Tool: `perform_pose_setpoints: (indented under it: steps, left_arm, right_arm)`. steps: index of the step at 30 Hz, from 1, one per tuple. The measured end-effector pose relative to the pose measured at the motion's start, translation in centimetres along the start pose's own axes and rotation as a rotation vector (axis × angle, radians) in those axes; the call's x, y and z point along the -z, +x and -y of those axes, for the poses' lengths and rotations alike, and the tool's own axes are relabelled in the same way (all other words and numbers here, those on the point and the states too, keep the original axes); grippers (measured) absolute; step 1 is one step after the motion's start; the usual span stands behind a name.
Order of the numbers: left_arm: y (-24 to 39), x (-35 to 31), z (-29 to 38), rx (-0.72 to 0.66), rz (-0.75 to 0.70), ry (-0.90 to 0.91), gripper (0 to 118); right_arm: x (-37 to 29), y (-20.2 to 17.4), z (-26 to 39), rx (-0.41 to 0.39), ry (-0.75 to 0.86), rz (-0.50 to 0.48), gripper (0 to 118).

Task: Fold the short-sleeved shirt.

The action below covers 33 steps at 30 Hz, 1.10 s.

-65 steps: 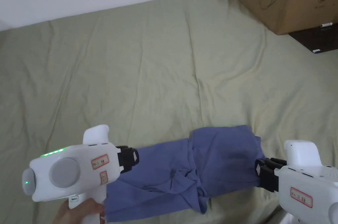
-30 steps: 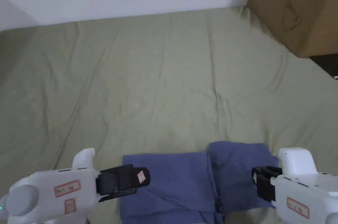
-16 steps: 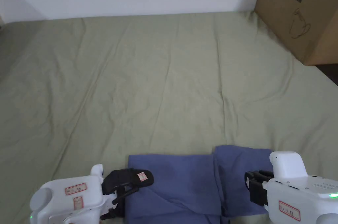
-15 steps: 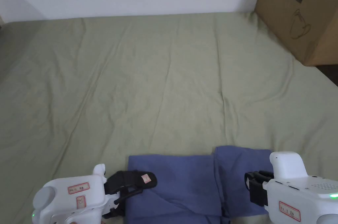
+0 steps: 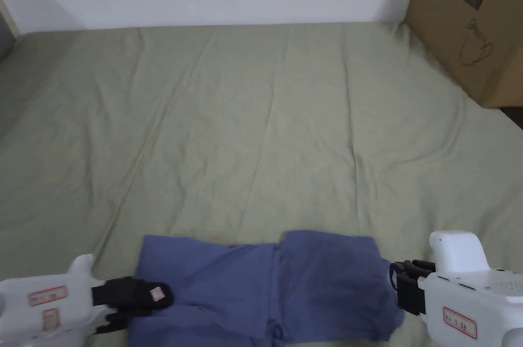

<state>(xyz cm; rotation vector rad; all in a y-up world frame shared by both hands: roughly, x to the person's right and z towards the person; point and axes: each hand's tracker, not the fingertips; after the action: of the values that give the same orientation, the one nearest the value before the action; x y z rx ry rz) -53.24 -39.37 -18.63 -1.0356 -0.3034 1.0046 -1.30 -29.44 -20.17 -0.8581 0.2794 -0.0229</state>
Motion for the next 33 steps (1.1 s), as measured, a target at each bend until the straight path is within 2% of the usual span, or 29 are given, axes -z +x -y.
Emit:
perform_pose_setpoints:
  steps: [3,6,10,14,17,22,28,29,32,33]
  left_arm:
    - [-0.7,-4.1,-0.3,-0.002,-0.122,0.054,13]
    - [-0.2,-6.8,-0.4,0.008,-0.151,0.073,13]
    - [3.1,-7.4,0.0,0.049,-0.183,0.11,13]
    - [8.9,-6.3,0.5,0.136,-0.235,0.132,13]
    - [13.9,-5.1,0.9,0.175,-0.251,0.134,13]
    - [22.3,-1.2,3.3,0.437,-0.343,0.14,13]
    - [26.5,8.9,5.5,0.556,-0.332,-0.011,16]
    - [27.0,10.8,6.1,0.561,-0.326,-0.053,25]
    - [26.8,15.8,7.6,0.592,-0.296,-0.206,96]
    - [26.6,17.1,7.9,0.6,-0.309,-0.258,101]
  right_arm:
    - [0.2,0.6,0.3,0.014,-0.003,-0.003,0]
    - [-0.1,0.0,0.6,0.042,-0.006,-0.01,0]
    - [0.0,0.8,0.8,0.055,-0.012,-0.012,0]
    - [-0.5,1.0,0.9,0.059,-0.005,-0.017,0]
    - [-0.7,1.4,1.0,0.068,0.001,-0.013,0]
    - [-0.9,3.0,1.3,0.125,-0.003,-0.042,0]
    - [-1.0,4.8,1.9,0.16,-0.001,-0.028,0]
    - [-1.0,5.2,2.1,0.169,-0.002,-0.028,0]
    - [-1.3,6.2,2.7,0.194,0.0,-0.019,0]
    - [-1.3,6.6,2.9,0.204,-0.003,-0.015,0]
